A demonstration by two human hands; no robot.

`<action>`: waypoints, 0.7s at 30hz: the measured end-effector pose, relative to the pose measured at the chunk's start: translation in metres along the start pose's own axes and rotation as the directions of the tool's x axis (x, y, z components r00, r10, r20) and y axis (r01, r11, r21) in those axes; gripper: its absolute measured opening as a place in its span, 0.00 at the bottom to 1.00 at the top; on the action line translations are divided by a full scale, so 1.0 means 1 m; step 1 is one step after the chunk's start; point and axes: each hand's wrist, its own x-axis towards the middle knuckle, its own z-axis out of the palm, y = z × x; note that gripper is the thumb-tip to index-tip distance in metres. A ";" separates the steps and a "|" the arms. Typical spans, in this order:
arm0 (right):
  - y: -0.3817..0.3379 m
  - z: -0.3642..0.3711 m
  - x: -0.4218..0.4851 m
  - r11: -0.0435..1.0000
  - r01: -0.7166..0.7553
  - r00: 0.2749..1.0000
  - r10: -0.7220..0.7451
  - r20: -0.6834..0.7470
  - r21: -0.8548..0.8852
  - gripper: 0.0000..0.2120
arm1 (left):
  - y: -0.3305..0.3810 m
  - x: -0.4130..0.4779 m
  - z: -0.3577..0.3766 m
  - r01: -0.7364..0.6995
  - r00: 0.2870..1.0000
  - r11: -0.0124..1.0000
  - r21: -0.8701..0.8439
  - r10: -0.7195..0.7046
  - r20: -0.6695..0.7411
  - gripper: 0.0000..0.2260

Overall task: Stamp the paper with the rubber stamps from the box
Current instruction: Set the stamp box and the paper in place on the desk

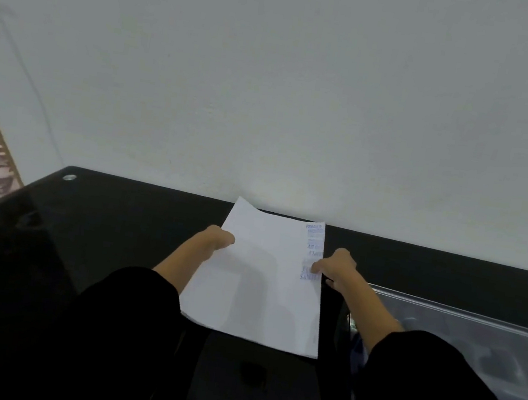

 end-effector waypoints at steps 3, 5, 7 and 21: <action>0.003 0.000 0.007 0.998 -0.003 1.000 0.002 0.014 0.065 0.10 | 0.003 -0.006 0.006 -0.047 0.999 0.999 0.025 0.047 -0.014 0.21; 0.003 0.001 0.006 0.996 -0.011 0.999 0.008 0.034 0.091 0.10 | 0.005 -0.012 0.007 -0.098 0.995 0.995 -0.019 0.098 -0.027 0.18; 0.004 0.000 0.000 0.995 0.013 0.999 -0.017 0.036 0.098 0.14 | 0.007 -0.015 0.009 -0.148 0.989 0.986 -0.073 0.145 -0.043 0.16; -0.057 -0.039 -0.102 0.735 0.588 0.805 -0.491 -0.332 0.338 0.18 | 0.031 -0.109 -0.047 -0.650 0.753 0.690 -0.319 0.530 -0.390 0.18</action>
